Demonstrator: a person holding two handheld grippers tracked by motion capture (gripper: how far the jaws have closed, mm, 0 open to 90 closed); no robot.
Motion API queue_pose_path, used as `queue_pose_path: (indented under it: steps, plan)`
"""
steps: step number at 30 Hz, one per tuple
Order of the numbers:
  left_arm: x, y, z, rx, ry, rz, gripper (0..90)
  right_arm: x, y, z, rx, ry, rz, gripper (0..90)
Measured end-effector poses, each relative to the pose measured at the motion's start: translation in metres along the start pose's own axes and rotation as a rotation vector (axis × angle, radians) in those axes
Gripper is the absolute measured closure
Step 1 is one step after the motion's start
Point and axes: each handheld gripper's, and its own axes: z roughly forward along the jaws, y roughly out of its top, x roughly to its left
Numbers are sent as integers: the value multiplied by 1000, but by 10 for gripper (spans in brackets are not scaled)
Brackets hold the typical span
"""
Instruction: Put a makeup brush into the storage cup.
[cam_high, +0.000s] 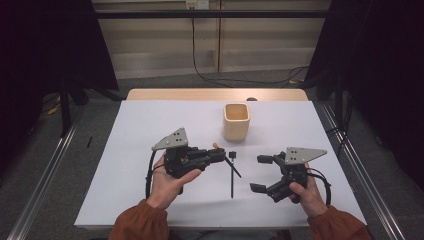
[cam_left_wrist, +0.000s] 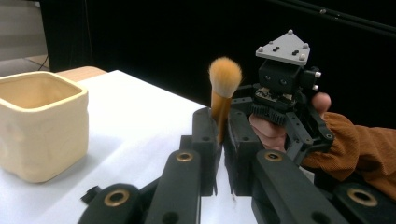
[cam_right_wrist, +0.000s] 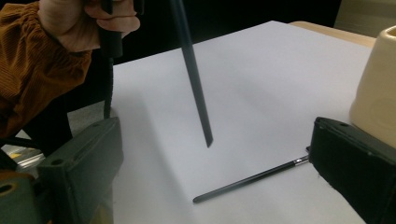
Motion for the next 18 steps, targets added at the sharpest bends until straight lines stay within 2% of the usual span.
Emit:
queue_pose_path:
  steps: [5, 11, 15, 18]
  plan:
    - [1, 2, -6, 32, 15, 1, 839, 2, 0, 0, 8, -29, 0, 35]
    - [4, 6, -15, 87, 32, 6, 839, 3, 0, 1, 19, -32, -35, 32]
    - [7, 10, -19, 127, 40, 15, 839, 2, 0, 2, 21, -33, -33, 27]
    - [7, 13, -20, 132, 51, 10, 839, 1, 0, 1, 11, -29, -34, 23]
